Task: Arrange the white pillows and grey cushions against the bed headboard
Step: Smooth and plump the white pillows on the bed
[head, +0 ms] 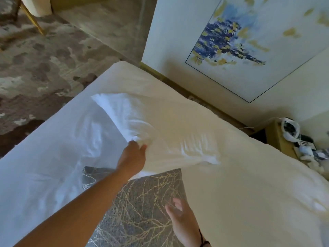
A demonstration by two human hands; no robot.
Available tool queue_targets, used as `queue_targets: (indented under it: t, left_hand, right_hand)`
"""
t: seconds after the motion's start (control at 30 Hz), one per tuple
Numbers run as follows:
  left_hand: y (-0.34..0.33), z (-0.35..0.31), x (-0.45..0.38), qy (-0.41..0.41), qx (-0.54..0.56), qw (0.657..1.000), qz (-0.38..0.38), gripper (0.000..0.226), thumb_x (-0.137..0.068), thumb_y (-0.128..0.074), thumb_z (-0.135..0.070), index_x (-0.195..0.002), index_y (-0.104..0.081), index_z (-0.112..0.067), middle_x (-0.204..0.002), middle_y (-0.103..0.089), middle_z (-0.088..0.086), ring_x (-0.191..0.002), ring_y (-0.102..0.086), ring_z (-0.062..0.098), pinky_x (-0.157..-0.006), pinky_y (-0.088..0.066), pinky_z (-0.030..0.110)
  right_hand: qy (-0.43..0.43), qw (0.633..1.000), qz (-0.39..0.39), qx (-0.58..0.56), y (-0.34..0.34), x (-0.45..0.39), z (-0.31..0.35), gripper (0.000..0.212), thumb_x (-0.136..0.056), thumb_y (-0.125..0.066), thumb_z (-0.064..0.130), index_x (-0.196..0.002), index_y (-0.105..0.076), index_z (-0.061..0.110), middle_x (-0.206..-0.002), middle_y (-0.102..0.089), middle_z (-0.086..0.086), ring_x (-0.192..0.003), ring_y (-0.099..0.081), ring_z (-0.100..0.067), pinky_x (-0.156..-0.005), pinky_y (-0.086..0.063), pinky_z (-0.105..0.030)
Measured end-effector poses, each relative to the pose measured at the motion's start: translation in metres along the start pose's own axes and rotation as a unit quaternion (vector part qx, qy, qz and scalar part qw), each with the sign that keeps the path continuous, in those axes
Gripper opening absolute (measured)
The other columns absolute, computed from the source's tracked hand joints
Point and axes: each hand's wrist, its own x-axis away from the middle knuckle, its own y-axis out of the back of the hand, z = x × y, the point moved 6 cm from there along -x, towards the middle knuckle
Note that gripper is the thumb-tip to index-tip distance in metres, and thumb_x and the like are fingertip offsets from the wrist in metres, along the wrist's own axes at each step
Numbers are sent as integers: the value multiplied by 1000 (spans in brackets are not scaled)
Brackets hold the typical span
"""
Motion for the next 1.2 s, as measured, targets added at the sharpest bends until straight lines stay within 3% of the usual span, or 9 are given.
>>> queue_targets:
  t: [0.1,0.2,0.3,0.53,0.63,0.73,0.97,1.1,1.2]
  left_hand:
    - [-35,-56,78,-41,9,998,44,35,-102,-41,-38,-113,-44,-4,-94,-63,12,-81,-63,28,-63,-46,30]
    - [-87,-86,171,-38,62,995,75,40,-99,-42,-41,-125,-41,-11,-95,-58,5,-95,-63,32,-76,-50,37]
    - [-143,-87,248,0,25,994,108,47,-100,-40,-41,-139,-35,-17,-114,-62,9,-105,-62,29,-86,-48,37]
    - [-211,-77,325,-61,-276,942,182,49,-98,-38,-51,-124,-41,-9,-103,-64,1,-94,-64,20,-78,-52,33]
    - [-231,-88,364,-107,-337,912,208,32,-91,-40,-53,-105,-52,-27,-80,-57,-11,-84,-62,16,-69,-46,29]
    - [-236,-111,394,-131,-337,920,154,32,-79,-35,-68,-75,-50,-39,-64,-54,-14,-65,-56,4,-56,-40,23]
    - [-290,-226,422,-269,-216,932,112,16,-86,-52,-61,-89,-58,-46,-91,-60,-37,-63,-61,-2,-59,-47,24]
    - [-354,-270,441,-397,-282,865,119,33,-89,-51,-58,-119,-48,-46,-114,-53,-31,-95,-55,-7,-76,-47,23]
    - [-413,-276,452,-474,-396,762,193,63,-88,-56,-55,-142,-26,-43,-154,-30,-14,-138,-33,11,-106,-41,36]
  right_hand:
    - [-101,961,30,-257,23,10,0,50,-94,-51,52,-127,-51,14,-142,-50,-20,-120,-56,-35,-102,-47,-46]
    - [-143,818,80,-552,54,14,-5,71,-88,-53,63,-129,-57,5,-129,-60,-10,-112,-61,-31,-85,-57,-41]
    - [-181,775,109,-596,79,19,-41,67,-87,-56,62,-117,-69,3,-119,-68,-17,-107,-66,-35,-98,-49,-44]
    - [-191,916,-61,-347,118,21,-169,53,-82,-72,47,-90,-65,-5,-98,-70,-18,-81,-63,-30,-79,-53,-39]
    - [-143,930,-76,-330,148,19,-201,47,-83,-73,39,-86,-67,-7,-94,-70,-18,-82,-64,-29,-83,-54,-41]
    - [-68,940,-87,-322,210,25,-234,42,-82,-74,35,-96,-69,-5,-92,-72,-17,-84,-67,-31,-81,-57,-45]
    - [124,984,-129,13,384,102,-322,36,-81,-64,54,-76,-56,19,-81,-61,1,-73,-58,-19,-57,-41,-30]
    - [165,962,-142,162,397,165,-397,41,-78,-51,67,-75,-36,28,-69,-49,7,-61,-46,-11,-50,-29,-28]
    - [158,956,-137,204,370,197,-466,36,-82,-47,68,-86,-29,38,-67,-43,10,-60,-43,-16,-52,-28,-30]
